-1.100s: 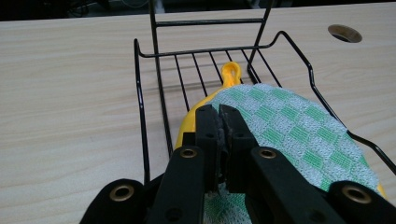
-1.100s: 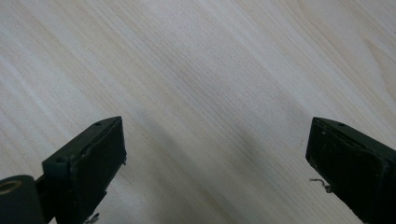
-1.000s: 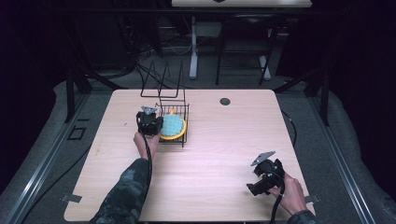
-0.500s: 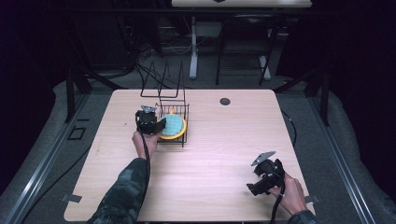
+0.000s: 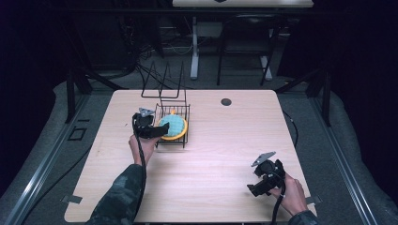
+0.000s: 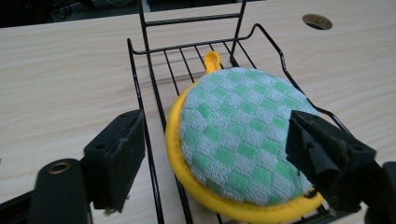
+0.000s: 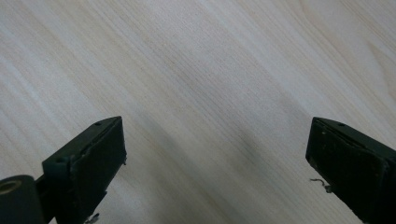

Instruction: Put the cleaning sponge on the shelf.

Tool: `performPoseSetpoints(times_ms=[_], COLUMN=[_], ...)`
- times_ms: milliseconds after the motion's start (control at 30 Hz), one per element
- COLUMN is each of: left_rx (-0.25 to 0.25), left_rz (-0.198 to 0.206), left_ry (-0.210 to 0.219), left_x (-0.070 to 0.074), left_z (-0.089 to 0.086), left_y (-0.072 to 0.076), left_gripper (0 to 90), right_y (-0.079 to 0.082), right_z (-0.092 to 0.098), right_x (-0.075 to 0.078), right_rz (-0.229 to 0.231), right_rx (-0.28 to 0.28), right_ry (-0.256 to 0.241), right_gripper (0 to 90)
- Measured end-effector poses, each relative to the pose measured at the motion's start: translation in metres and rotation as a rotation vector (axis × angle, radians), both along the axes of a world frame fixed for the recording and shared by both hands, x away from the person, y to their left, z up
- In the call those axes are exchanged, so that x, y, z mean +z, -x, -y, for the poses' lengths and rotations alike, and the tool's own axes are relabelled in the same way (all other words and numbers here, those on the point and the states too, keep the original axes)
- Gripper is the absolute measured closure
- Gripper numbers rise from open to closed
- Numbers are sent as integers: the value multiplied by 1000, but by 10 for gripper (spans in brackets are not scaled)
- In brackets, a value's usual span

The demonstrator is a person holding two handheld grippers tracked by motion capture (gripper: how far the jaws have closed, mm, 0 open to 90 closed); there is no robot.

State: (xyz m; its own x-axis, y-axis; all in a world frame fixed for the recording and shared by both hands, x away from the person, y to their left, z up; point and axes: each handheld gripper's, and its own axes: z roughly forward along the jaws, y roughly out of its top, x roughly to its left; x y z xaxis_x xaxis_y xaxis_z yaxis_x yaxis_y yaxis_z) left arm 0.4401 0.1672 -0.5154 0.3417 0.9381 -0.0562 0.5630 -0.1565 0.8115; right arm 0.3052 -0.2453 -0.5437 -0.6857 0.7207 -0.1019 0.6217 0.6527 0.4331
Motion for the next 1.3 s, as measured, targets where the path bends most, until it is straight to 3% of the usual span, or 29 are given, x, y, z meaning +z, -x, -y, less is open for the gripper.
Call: performPoseSetpoints(times_ms=[200,333,500,700,1067,1300], left_rx=[-64,-71,-108,-113,-118,-124], left_rz=[-37,-30,-59,-64,-98,-136], left_ry=[-15,-19,-27,-32,-24,-36], left_x=[9,20,31,39,45,36], left_z=[-8,-13,-19,-30,-55,-65], left_y=[12,22,34,52,91,117], left_gripper=[141,117,77,45,1,0], right_y=[1,1,1,1,1,2], right_z=[0,-1,-3,-2,-2,-1], right_x=[0,1,0,0,-1,0], right_rz=[5,1,7,0,6,1], right_rx=[-1,0,0,-3,-4,-7], right_ry=[1,7,-2,8,5,5], right_gripper=[42,42,42,42,44,46])
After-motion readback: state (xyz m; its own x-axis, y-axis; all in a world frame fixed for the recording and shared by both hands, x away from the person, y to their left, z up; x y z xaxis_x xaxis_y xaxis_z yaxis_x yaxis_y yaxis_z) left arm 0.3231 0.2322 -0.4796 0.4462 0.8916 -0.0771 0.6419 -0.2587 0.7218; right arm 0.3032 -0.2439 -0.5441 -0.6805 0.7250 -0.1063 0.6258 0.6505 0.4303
